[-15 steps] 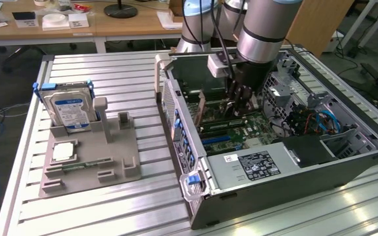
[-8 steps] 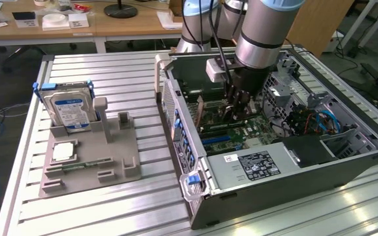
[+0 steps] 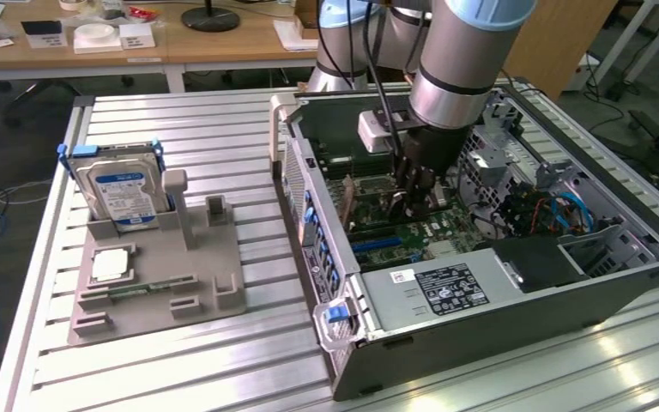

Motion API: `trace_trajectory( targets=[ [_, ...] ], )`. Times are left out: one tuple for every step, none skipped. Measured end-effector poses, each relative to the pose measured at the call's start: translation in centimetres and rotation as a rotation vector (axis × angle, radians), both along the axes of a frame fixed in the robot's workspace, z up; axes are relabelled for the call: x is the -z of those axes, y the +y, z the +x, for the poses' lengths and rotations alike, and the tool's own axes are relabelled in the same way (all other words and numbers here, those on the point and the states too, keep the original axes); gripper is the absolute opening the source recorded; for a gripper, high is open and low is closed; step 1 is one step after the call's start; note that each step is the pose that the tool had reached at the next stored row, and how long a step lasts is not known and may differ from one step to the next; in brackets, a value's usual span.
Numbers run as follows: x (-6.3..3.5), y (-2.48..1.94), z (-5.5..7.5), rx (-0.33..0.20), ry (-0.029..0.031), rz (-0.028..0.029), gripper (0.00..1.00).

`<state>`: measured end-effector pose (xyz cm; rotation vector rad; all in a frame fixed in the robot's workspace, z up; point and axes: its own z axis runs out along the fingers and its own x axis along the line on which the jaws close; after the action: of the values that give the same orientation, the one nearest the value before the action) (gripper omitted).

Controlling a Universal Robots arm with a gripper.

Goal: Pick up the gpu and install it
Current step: 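Insert the gpu into the slot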

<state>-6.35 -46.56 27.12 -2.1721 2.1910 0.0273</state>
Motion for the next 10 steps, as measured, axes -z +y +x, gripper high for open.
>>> trace_trajectory(
  targets=[
    [0.13, -0.01, -0.1, 0.0, 0.0, -0.0005, 0.28],
    [0.31, 0.0, -0.2, 0.001, 0.0, -0.0008, 0.28],
    [0.49, 0.0, -0.2, 0.001, 0.0001, -0.0009, 0.28],
    [0.68, 0.0, -0.2, 0.001, 0.0, -0.0008, 0.28],
    [0.85, 0.01, -0.2, 0.001, -0.0001, -0.0009, 0.28],
    [1.01, 0.01, -0.3, 0.001, -0.0001, -0.0007, 0.28],
    [1.14, 0.0, -0.5, 0.001, 0.0, -0.0008, 0.28],
    [1.3, 0.0, -0.6, 0.001, 0.0, -0.0009, 0.28],
    [1.5, 0.0, -0.7, 0.001, 0.0, -0.0008, 0.28],
    [1.68, 0.01, -0.7, 0.001, 0.0, -0.0008, 0.28]
  ],
)
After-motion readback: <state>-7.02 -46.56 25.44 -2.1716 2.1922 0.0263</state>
